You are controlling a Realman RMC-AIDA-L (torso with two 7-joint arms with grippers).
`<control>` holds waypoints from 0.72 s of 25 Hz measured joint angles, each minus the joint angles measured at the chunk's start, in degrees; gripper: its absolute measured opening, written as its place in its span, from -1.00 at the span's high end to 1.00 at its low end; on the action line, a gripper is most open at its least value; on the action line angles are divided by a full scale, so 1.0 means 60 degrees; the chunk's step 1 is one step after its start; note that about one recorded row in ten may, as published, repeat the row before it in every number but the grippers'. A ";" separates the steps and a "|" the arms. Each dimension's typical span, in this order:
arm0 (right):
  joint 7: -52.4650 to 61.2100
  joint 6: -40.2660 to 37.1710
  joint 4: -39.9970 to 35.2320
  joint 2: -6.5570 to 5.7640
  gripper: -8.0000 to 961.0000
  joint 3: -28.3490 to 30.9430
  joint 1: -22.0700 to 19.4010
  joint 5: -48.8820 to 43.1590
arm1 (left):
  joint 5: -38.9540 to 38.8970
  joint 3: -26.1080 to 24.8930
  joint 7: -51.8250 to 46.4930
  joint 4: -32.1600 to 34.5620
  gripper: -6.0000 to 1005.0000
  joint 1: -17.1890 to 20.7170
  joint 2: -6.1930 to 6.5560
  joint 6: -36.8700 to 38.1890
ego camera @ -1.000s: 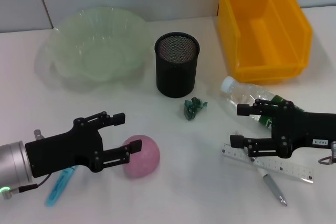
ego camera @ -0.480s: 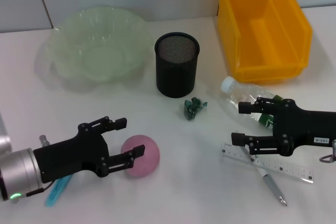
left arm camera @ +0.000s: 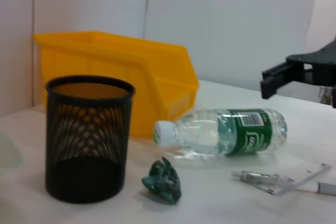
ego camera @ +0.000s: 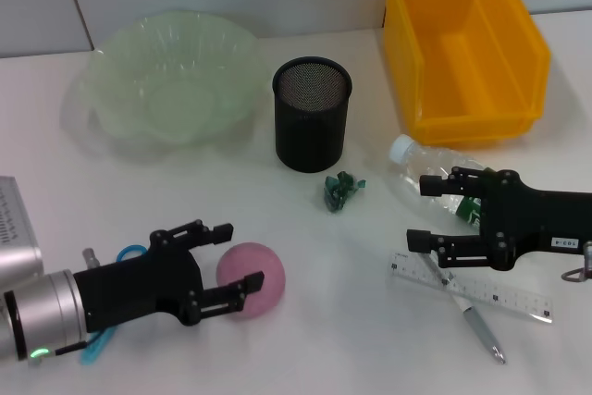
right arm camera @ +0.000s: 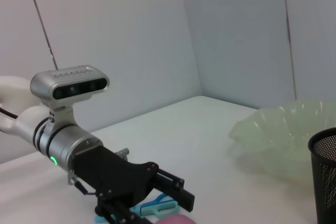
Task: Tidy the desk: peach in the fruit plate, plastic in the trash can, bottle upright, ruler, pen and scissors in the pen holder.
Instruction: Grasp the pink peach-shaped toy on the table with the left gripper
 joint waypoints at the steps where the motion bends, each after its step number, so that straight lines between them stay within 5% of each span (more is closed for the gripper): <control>1: 0.0000 0.0006 0.0000 0.0000 -0.71 0.0000 0.0001 0.0000 | -0.0003 0.0057 -0.0018 -0.0026 -0.38 -0.0009 -0.0001 -0.0011; 18: 0.0000 0.0049 -0.0004 -0.0007 -0.71 0.0000 0.0000 0.0000 | -0.0016 0.0661 -0.0365 -0.0083 -0.28 -0.0200 -0.0017 -0.0162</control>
